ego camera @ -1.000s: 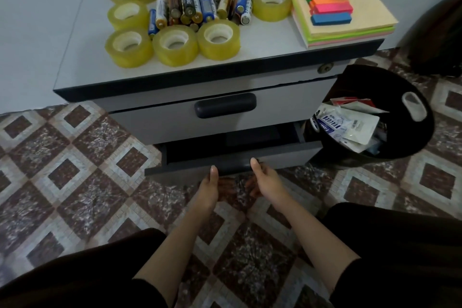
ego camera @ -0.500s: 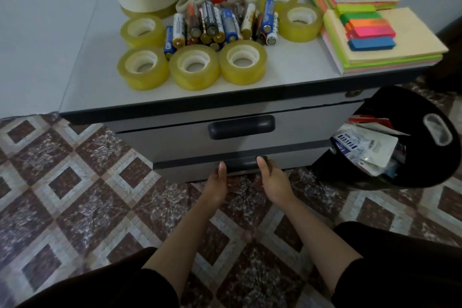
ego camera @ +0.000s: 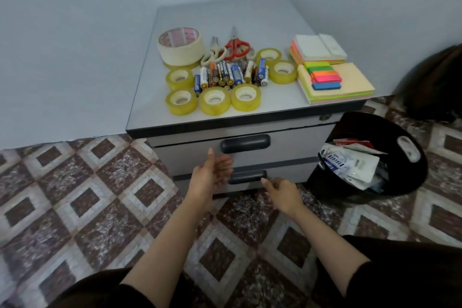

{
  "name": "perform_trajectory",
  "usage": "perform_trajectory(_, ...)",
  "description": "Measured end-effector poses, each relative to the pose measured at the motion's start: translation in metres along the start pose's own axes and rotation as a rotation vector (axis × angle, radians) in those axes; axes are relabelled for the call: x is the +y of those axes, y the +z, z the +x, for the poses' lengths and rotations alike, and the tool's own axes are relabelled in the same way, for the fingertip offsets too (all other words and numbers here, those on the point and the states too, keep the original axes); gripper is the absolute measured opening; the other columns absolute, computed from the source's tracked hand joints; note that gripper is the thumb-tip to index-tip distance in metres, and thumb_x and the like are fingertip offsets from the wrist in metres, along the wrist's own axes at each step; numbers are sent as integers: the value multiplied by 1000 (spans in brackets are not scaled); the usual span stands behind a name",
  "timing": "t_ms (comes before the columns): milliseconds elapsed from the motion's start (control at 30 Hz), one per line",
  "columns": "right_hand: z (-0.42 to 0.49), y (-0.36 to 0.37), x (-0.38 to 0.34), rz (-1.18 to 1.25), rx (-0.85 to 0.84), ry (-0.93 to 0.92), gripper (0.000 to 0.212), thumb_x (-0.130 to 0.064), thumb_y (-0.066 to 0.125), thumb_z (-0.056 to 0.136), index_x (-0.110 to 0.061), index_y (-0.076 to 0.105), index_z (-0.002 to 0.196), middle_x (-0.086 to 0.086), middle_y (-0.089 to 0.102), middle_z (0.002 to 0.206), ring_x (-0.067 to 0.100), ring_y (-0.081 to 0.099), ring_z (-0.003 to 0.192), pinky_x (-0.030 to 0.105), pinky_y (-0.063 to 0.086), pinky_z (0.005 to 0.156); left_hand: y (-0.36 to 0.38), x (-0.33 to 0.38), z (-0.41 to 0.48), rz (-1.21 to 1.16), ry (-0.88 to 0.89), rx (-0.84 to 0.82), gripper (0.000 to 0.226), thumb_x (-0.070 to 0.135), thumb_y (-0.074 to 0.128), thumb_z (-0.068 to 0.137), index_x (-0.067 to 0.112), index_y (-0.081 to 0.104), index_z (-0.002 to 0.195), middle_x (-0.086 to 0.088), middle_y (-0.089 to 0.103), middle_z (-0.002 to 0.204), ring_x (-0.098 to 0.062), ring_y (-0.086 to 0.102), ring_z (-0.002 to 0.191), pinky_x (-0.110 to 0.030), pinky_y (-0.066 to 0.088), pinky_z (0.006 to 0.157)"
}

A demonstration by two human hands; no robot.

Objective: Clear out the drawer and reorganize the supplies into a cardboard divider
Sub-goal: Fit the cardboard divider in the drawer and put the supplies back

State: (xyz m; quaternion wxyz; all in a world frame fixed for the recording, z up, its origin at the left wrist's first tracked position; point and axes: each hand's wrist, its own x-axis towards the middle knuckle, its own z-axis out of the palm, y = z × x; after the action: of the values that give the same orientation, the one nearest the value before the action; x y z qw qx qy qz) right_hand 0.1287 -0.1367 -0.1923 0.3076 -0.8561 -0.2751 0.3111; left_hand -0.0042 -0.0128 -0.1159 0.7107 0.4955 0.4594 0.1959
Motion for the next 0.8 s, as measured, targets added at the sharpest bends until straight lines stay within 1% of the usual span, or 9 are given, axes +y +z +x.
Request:
perform_trajectory(133, 10, 6, -6, 53, -22, 73, 39, -46, 44, 95, -23, 45, 64, 12, 65, 85, 32, 63, 85, 36, 50, 80, 6, 13, 0, 8, 6, -6, 35, 35, 48, 95, 10, 65, 79, 6, 69, 62, -3, 63, 56, -19, 46, 60)
perform_trajectory(200, 16, 11, -6, 120, -27, 117, 37, -45, 48, 94, -19, 48, 68, 11, 66, 79, 27, 62, 73, 42, 51, 78, 6, 14, 5, 0, -33, -8, 31, 34, 52, 94, 10, 65, 79, 7, 69, 60, -1, 63, 52, -18, 46, 59)
perform_trajectory(300, 25, 17, -2, 232, -28, 174, 32, -40, 49, 95, -10, 54, 87, 5, 61, 64, 17, 54, 49, 34, 50, 56, 8, 18, 10, -80, -139, -65, 31, 31, 49, 96, 9, 63, 80, 7, 68, 57, -1, 61, 49, -19, 44, 61)
perform_trajectory(367, 28, 19, 0, 284, -19, 204, 27, -36, 48, 96, -10, 52, 96, 6, 59, 63, 16, 52, 46, 23, 43, 39, 11, 20, 13, -147, -196, -89, 31, 31, 46, 96, 8, 62, 81, 6, 68, 57, 0, 61, 48, -18, 46, 58)
perform_trajectory(400, 30, 21, 0, 297, -11, 207, 25, -35, 48, 97, -11, 52, 97, 7, 59, 63, 16, 52, 47, 22, 41, 38, 12, 19, 14, -177, -212, -94, 31, 31, 46, 96, 8, 62, 82, 6, 68, 58, 0, 61, 49, -16, 47, 56)
perform_trajectory(567, 33, 22, 1, 239, 9, 184, 23, -34, 47, 97, -12, 51, 93, 7, 61, 66, 16, 54, 50, 22, 42, 40, 12, 15, 13, -231, -218, -103, 32, 32, 45, 97, 8, 62, 85, 6, 69, 61, 0, 61, 51, -16, 47, 59)
perform_trajectory(700, 34, 24, 5, 238, 33, 174, 24, -36, 48, 97, -15, 50, 85, 3, 58, 60, 9, 53, 40, 19, 41, 38, 12, 13, 14, -261, -211, -111, 30, 31, 45, 96, 8, 62, 87, 5, 70, 64, -2, 64, 58, -18, 47, 62)
perform_trajectory(767, 34, 25, 6, 232, 43, 175, 25, -35, 49, 97, -14, 49, 83, 2, 56, 59, 10, 53, 44, 15, 40, 39, 12, 13, 13, -275, -209, -105, 29, 31, 45, 96, 8, 61, 86, 4, 70, 64, -5, 63, 66, -19, 47, 64)
perform_trajectory(800, 35, 26, 6, 251, 43, 182, 25, -35, 49, 97, -14, 50, 83, 2, 57, 60, 13, 53, 49, 19, 43, 45, 13, 13, 13, -278, -204, -104, 29, 30, 45, 97, 8, 61, 85, 4, 70, 64, -6, 62, 67, -19, 47, 65)
